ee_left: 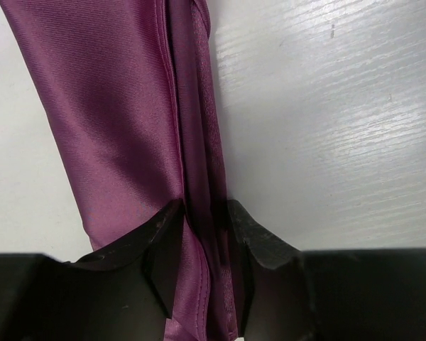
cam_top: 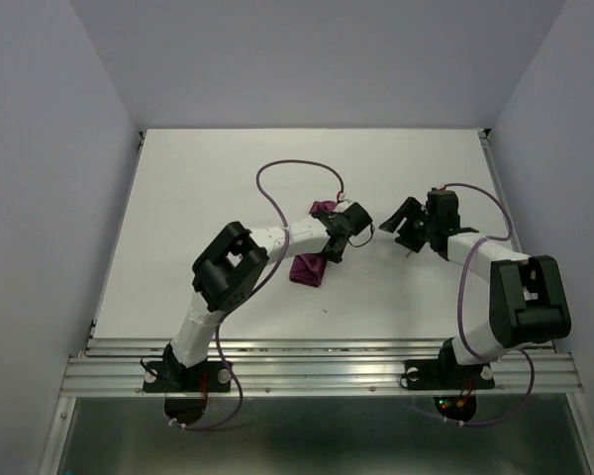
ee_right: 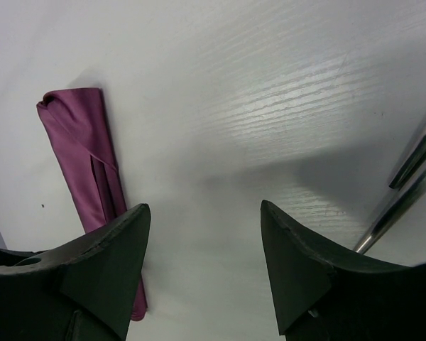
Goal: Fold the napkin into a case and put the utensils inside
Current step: Pick up the smaller rectangle-folded napkin from the center of the board, then turn over the smaller rectangle-folded napkin at the center of the board.
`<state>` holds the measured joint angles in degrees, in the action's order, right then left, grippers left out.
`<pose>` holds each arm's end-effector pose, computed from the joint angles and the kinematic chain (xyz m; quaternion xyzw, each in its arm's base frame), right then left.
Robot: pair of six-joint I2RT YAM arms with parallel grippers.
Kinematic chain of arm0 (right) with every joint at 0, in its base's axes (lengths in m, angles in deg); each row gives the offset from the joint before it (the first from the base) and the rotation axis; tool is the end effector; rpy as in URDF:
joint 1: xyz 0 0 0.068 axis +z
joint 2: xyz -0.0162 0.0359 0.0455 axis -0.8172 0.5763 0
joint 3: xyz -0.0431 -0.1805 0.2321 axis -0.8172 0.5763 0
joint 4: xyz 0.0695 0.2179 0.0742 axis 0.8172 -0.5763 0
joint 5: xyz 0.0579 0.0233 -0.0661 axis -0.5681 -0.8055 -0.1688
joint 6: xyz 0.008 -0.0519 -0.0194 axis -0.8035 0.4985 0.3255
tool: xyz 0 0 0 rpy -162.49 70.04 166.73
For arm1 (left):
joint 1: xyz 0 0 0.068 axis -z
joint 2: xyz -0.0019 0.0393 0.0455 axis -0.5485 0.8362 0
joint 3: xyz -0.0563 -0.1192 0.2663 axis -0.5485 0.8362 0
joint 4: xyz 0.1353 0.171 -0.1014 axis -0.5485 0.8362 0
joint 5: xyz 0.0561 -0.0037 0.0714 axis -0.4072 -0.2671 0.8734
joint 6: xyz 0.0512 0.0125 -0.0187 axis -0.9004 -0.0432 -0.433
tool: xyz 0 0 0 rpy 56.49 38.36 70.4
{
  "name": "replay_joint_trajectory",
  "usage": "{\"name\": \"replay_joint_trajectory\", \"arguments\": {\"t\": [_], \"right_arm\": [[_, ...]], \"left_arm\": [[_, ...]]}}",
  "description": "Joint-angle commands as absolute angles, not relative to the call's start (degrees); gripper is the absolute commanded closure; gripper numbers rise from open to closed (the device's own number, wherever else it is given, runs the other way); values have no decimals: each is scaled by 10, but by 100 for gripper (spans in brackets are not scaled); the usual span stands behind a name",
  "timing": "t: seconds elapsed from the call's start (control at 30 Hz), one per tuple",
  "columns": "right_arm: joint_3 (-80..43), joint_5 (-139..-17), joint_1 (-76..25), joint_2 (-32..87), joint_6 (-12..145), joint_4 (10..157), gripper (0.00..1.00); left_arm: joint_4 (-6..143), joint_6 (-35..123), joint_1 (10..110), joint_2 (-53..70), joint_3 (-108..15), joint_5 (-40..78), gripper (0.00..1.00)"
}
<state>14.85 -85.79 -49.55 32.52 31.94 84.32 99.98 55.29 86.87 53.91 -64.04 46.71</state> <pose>0.2806 0.0359 0.2152 0.2341 0.8812 0.2664 0.3125 0.2740 -0.3501 0.2016 0.2095 0.9313 -0.0265 0.2969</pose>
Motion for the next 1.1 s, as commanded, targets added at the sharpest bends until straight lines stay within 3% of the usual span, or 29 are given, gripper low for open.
{"name": "replay_joint_trajectory", "arguments": {"t": [0.0,0.07,0.13,0.17,0.2,0.27,0.63,1.07], "right_arm": [[155,-863,-499,305,330,847,31],[155,-863,-499,304,330,848,31],[156,-862,-499,303,330,848,31],[156,-862,-499,303,329,848,31],[156,-862,-499,302,329,848,31],[156,-863,-499,301,328,848,31],[153,-841,-499,277,331,842,31],[130,-751,-504,157,340,771,32]], "left_arm": [[1012,548,871,552,-661,496,59],[1011,545,871,555,-660,497,59],[1010,540,871,556,-662,499,66],[1010,538,871,557,-664,499,72],[1011,535,871,559,-666,499,88],[1014,528,871,559,-674,497,100],[949,451,858,484,-664,292,100],[884,447,811,477,-659,-2,100]]}}
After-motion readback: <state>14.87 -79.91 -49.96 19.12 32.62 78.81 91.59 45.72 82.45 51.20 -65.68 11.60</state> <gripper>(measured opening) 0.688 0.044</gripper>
